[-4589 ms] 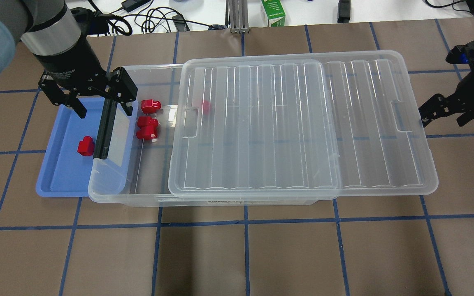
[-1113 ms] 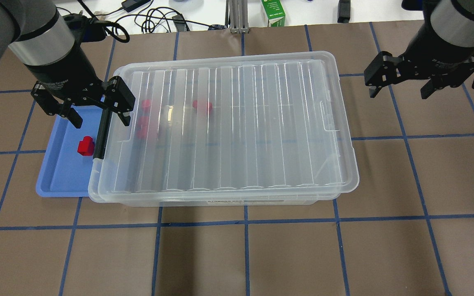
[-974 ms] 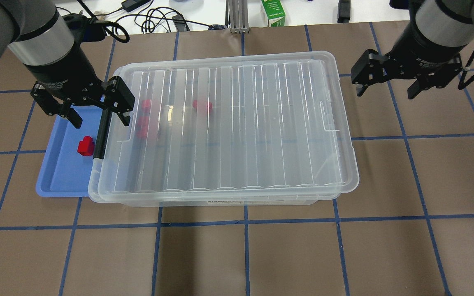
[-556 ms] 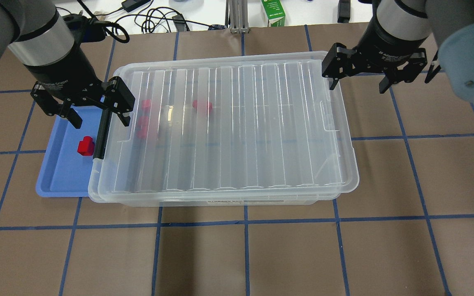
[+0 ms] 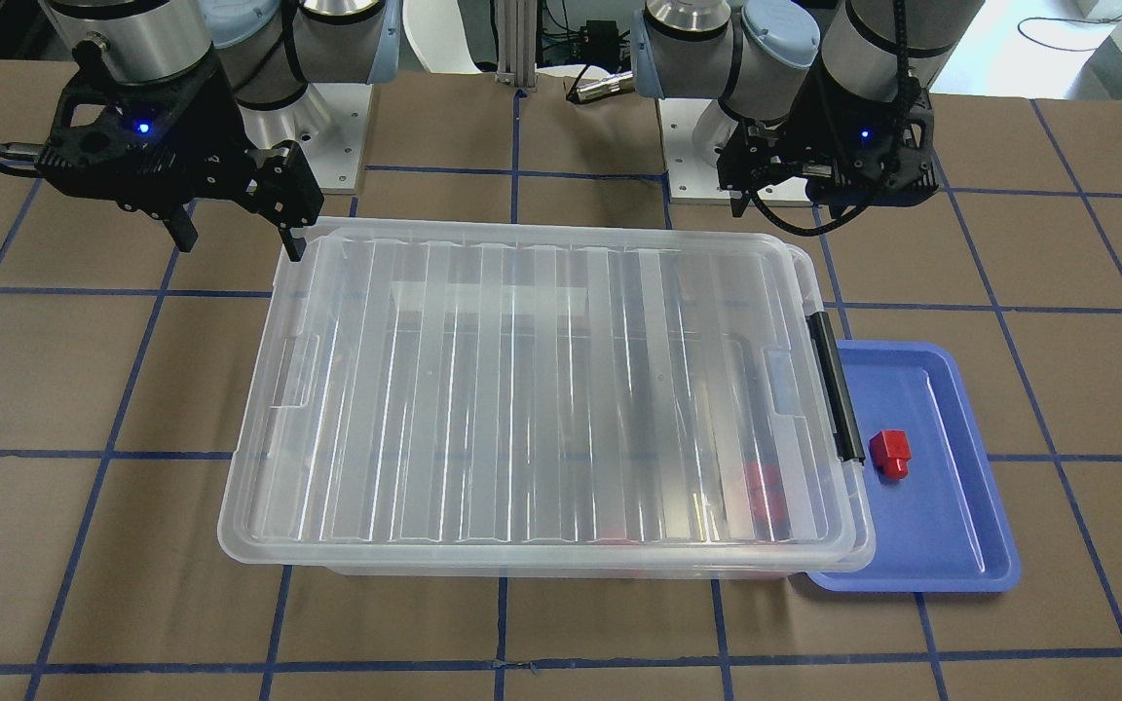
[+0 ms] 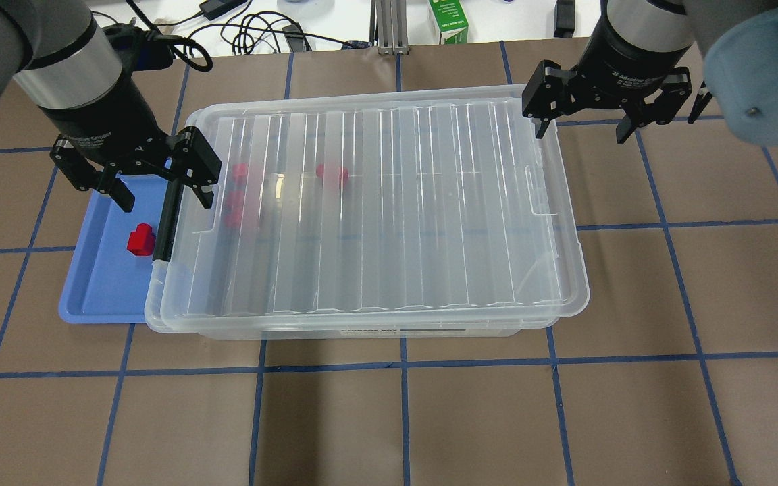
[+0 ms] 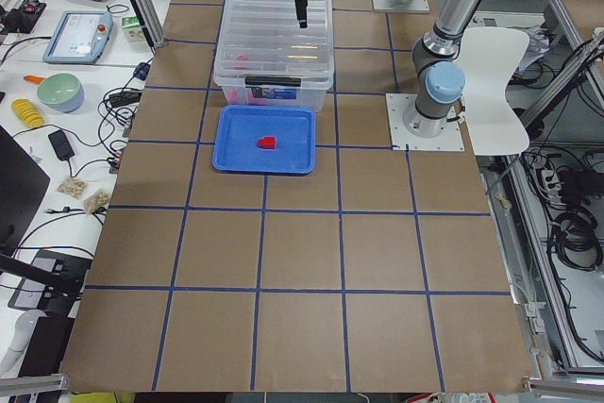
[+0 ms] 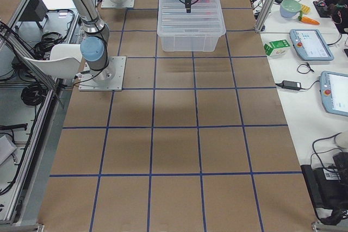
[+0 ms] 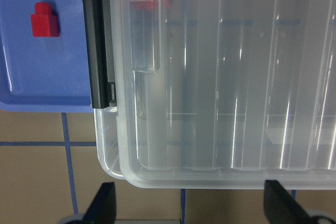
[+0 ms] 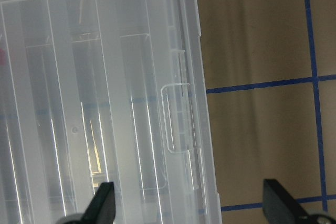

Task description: Place red block in blue tray from box

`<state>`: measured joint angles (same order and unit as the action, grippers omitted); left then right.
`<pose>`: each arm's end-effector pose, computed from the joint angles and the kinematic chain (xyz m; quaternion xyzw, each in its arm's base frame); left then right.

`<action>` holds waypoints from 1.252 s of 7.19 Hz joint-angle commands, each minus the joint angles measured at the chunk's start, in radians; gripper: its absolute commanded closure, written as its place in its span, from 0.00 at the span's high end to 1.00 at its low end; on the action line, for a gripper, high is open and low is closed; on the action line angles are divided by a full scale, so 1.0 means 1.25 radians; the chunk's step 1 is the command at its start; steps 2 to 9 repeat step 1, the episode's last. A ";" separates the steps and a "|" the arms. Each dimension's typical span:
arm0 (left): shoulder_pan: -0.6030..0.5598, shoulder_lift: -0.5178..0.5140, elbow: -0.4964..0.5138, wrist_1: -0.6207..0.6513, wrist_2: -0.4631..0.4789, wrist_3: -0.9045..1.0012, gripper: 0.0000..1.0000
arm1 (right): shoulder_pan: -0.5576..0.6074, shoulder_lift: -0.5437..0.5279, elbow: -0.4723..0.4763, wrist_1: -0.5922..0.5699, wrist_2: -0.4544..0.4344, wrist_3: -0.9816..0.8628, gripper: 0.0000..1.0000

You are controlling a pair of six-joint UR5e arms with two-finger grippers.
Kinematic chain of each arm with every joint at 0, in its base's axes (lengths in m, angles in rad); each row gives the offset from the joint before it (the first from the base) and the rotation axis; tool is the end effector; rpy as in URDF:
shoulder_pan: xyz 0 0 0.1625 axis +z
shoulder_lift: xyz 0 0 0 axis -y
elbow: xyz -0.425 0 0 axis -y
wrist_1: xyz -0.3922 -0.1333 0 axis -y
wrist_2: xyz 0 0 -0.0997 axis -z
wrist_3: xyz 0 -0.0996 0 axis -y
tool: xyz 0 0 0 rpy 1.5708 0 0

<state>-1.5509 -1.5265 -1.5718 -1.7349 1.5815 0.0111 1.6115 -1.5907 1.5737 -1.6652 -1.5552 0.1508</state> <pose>-0.1231 -0.4625 0.4932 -0.0041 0.9982 0.0604 0.0044 0.1548 -0.4879 0.5062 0.0545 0.9969 -0.0547 0.0131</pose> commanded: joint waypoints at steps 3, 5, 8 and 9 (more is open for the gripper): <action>0.000 -0.001 0.000 0.000 0.000 0.001 1.00 | 0.001 0.000 0.001 0.002 0.000 0.000 1.00; 0.000 -0.001 0.000 0.000 0.000 0.001 1.00 | 0.001 0.000 0.001 0.002 0.000 0.000 1.00; 0.000 -0.001 0.000 0.000 0.000 0.001 1.00 | 0.001 0.000 0.001 0.002 0.000 0.000 1.00; 0.000 -0.001 0.000 0.000 0.000 0.001 1.00 | 0.001 0.000 0.001 0.002 0.000 0.000 1.00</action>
